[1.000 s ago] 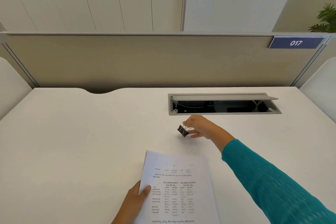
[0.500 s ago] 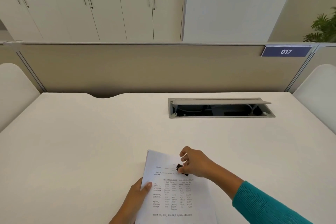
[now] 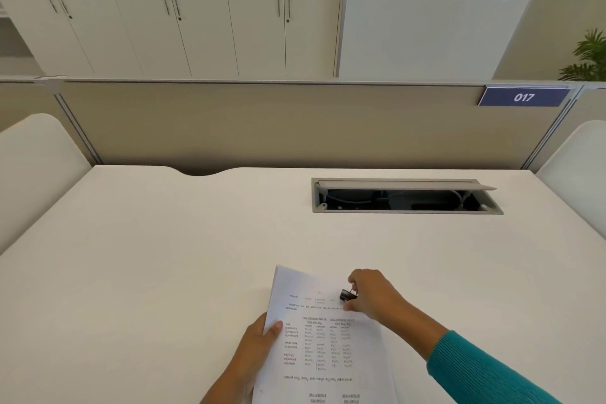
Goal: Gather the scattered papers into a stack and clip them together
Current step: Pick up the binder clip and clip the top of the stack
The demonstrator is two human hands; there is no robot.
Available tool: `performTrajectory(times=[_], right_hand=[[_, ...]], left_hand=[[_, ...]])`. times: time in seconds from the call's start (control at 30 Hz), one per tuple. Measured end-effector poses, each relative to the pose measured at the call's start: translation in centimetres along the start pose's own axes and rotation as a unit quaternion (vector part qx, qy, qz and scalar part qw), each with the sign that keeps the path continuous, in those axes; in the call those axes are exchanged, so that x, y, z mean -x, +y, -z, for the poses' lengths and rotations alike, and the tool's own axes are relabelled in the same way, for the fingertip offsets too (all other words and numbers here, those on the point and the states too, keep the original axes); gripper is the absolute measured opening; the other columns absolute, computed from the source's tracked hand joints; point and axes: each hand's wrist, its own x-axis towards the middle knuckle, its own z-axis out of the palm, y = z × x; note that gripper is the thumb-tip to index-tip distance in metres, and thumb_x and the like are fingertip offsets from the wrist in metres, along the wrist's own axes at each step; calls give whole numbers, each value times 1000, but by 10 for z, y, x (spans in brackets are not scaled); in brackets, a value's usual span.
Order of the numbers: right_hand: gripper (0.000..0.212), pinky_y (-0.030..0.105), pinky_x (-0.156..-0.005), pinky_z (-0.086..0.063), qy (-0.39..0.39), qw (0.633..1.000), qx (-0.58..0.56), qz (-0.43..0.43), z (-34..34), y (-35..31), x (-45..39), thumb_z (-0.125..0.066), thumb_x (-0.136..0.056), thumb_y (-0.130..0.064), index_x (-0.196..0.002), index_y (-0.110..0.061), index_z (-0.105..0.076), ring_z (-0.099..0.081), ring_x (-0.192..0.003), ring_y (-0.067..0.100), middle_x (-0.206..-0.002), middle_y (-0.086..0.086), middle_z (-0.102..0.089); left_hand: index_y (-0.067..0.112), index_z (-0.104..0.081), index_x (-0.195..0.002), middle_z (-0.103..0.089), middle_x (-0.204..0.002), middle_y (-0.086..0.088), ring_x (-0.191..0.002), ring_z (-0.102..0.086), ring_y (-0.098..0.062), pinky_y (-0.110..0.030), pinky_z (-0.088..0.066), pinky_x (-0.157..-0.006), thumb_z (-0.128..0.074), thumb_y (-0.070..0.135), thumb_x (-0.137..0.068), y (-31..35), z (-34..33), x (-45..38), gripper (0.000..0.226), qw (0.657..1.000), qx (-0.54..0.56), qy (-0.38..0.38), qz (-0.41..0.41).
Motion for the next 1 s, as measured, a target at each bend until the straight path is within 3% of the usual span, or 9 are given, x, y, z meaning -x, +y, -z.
performTrajectory(times=[0.17,0.27,0.4,0.5,0.63,0.8,0.93,1.0], right_hand=[[63,27,-93,-44,-5,1000,31,-2,12,1,-1,-72,-77,-34,-131,-11,-48,-54,-114,21,-130,6,-48],[62,27,-95,-44,-6,999,40,-9,16,2,-2,-72,-78,-33,-130,-9,-48,-53,-115,19,-129,5,-53],[55,24,-85,-46,-14,1000,2,-26,21,1,-5,-76,-74,-28,-120,-7,-55,-57,-96,16,-120,5,-60],[49,25,-89,-46,-12,1000,-6,-9,22,-3,-6,-73,-77,-24,-119,-7,-56,-59,-102,18,-117,4,-61],[19,19,-73,-43,-17,1000,-8,12,22,-6,-10,-70,-81,-20,-96,-12,-62,-51,-85,17,-87,-2,-57],[45,29,-94,-48,-24,1000,-1,8,25,-9,-12,-70,-81,-22,-121,-7,-56,-60,-106,20,-118,6,-62],[50,29,-95,-47,-44,998,33,2,28,-9,-14,-70,-80,-27,-124,-7,-54,-57,-110,20,-123,6,-60],[49,26,-86,-47,-49,997,53,-4,29,-11,-14,-69,-81,-27,-122,-5,-55,-57,-102,19,-123,7,-59]], left_hand=[[9,-53,-122,-67,-112,-17,-100,-66,-35,-51,-50,-93,-46,16,-96,1,0,0,27,1000,-11,5,-11],[9,-53,-122,-67,-112,-17,-100,-66,-35,-52,-50,-93,-46,16,-96,0,-1,0,27,1000,-3,3,-12],[7,-52,-122,-67,-113,-18,-101,-65,-36,-52,-50,-93,-46,16,-96,0,-1,0,28,1000,-2,1,-18],[7,-52,-122,-67,-113,-18,-101,-65,-36,-52,-49,-93,-45,16,-96,-1,-1,-1,28,1000,0,4,-19],[9,-53,-120,-68,-110,-15,-98,-66,-34,-50,-51,-91,-45,16,-97,-2,-1,-1,26,1000,6,6,-12],[10,-54,-119,-68,-111,-15,-99,-66,-34,-50,-51,-91,-45,15,-97,-3,-1,-2,25,1000,6,12,-14],[12,-55,-117,-69,-110,-14,-98,-67,-33,-48,-53,-89,-45,16,-97,-5,-1,-3,23,1000,12,7,-12],[12,-55,-116,-69,-108,-13,-96,-68,-31,-45,-54,-87,-45,16,-97,-6,0,-4,23,1000,6,6,-15]])
